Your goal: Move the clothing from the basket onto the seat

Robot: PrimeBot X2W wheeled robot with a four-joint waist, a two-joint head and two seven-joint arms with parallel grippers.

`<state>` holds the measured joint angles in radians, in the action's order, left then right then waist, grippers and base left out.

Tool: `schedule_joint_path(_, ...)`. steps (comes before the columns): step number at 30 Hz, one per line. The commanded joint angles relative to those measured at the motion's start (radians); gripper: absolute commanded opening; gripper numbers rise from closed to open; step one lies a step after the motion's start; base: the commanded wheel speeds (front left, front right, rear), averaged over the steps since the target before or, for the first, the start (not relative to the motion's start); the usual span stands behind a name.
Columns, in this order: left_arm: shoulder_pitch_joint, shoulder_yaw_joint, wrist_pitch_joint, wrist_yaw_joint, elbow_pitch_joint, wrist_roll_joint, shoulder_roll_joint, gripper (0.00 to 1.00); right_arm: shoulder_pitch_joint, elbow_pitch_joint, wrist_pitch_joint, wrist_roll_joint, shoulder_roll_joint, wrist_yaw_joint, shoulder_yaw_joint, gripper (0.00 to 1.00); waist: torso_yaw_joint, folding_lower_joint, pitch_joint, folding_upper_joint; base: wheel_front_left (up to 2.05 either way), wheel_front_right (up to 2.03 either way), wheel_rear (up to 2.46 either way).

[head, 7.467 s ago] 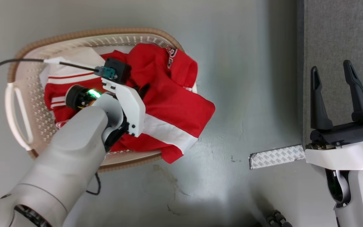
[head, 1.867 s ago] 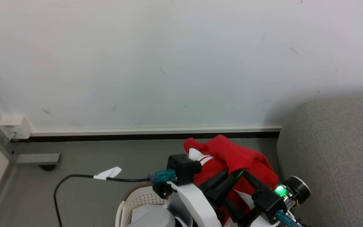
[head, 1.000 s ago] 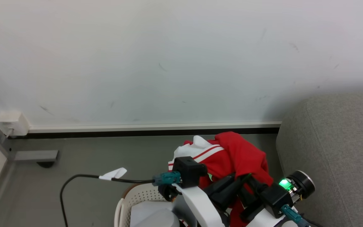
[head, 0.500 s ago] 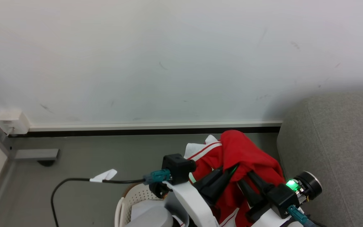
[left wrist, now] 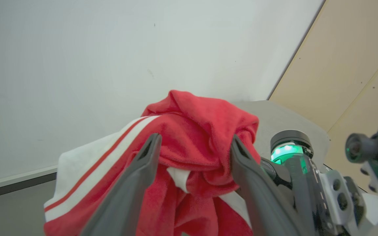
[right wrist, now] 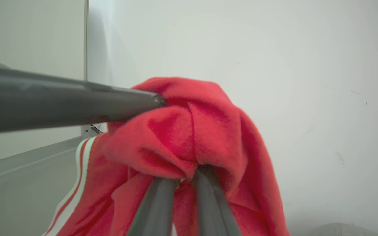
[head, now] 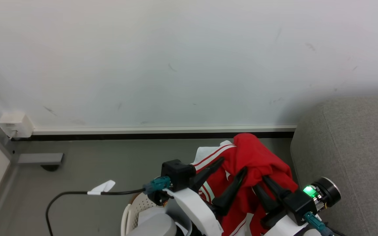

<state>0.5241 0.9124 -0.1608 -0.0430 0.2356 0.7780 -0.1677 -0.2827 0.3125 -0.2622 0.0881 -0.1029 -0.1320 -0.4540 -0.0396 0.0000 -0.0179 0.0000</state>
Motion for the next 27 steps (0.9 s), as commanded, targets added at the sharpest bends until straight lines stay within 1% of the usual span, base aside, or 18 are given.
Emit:
schedule_joint_path(1,-0.010,-0.004,-0.015,-0.005,0.004,-0.006,-0.006,1.00,0.009,-0.004,-0.004,-0.009,-0.006,0.003,0.004,0.00,0.001,0.0000,-0.001,0.0000,0.00,0.00,0.00)
schedule_joint_path(12,-0.030,-0.009,-0.062,-0.015,0.027,-0.040,-0.037,1.00,0.021,0.000,-0.004,-0.007,-0.034,0.003,0.039,0.00,0.004,0.0000,-0.004,0.0000,0.00,0.00,0.00)
schedule_joint_path(21,-0.066,-0.014,-0.088,-0.027,0.052,-0.066,-0.071,1.00,0.032,-0.016,-0.004,-0.007,-0.052,0.003,0.077,0.00,-0.005,0.0000,-0.009,0.0000,0.00,0.00,0.00)
schedule_joint_path(27,-0.102,-0.022,-0.099,-0.035,0.067,-0.102,-0.092,1.00,0.042,-0.034,-0.004,-0.008,-0.063,0.003,0.091,0.00,-0.012,0.0000,-0.018,0.0000,0.00,0.00,0.00)
